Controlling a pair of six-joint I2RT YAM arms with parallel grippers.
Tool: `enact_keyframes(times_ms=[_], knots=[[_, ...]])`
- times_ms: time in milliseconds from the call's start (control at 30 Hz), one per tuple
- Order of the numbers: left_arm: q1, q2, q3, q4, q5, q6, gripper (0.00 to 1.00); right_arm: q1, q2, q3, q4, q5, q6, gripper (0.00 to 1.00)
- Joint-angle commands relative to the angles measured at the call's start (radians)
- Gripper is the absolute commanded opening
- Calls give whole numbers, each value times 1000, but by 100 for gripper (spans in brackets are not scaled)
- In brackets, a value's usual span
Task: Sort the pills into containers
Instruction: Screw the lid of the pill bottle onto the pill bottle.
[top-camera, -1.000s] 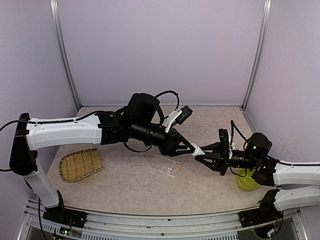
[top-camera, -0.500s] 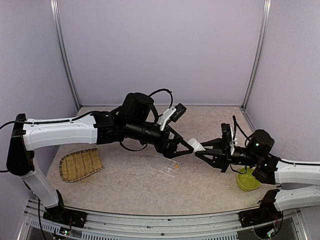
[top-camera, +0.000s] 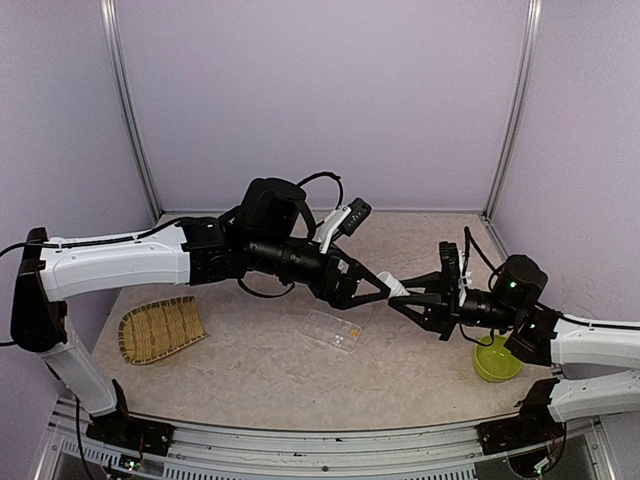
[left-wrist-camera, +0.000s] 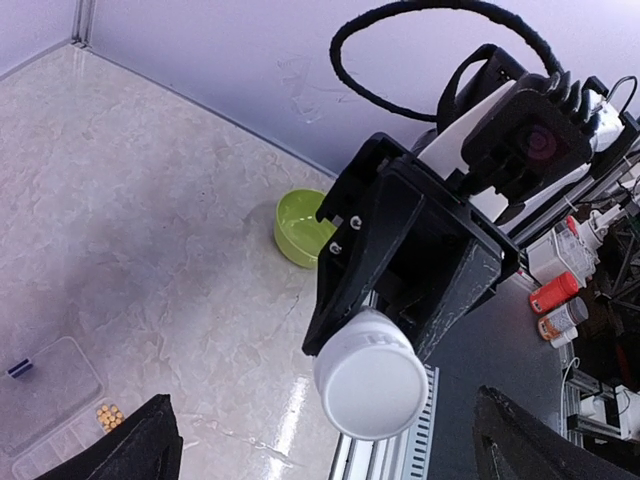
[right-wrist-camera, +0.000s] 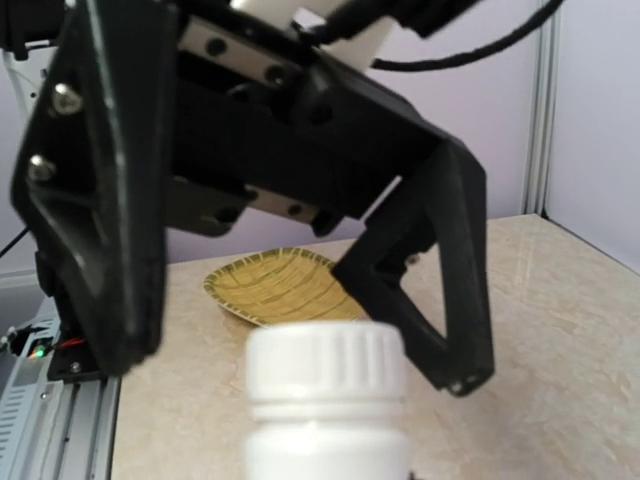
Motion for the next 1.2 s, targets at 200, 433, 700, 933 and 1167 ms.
enact_keyframes(times_ms=[200,433,700,933,1167], knots=[[25,15,-2,-68,-118,-19,96,9,-49,25,-17,9,-2,24],[72,-18,-64,-64,-175,-56,90,8,-69,19,-18,3,-5,25],[70,-71,-99,52,-51,-40,91,9,-46,23,-40,75,-22,25],[61,-14,-41,62,60,-130,95,10,3,68,-115,149,-89,24],[48,41,13,71,84,-213,90,13,26,112,-173,169,-140,24]])
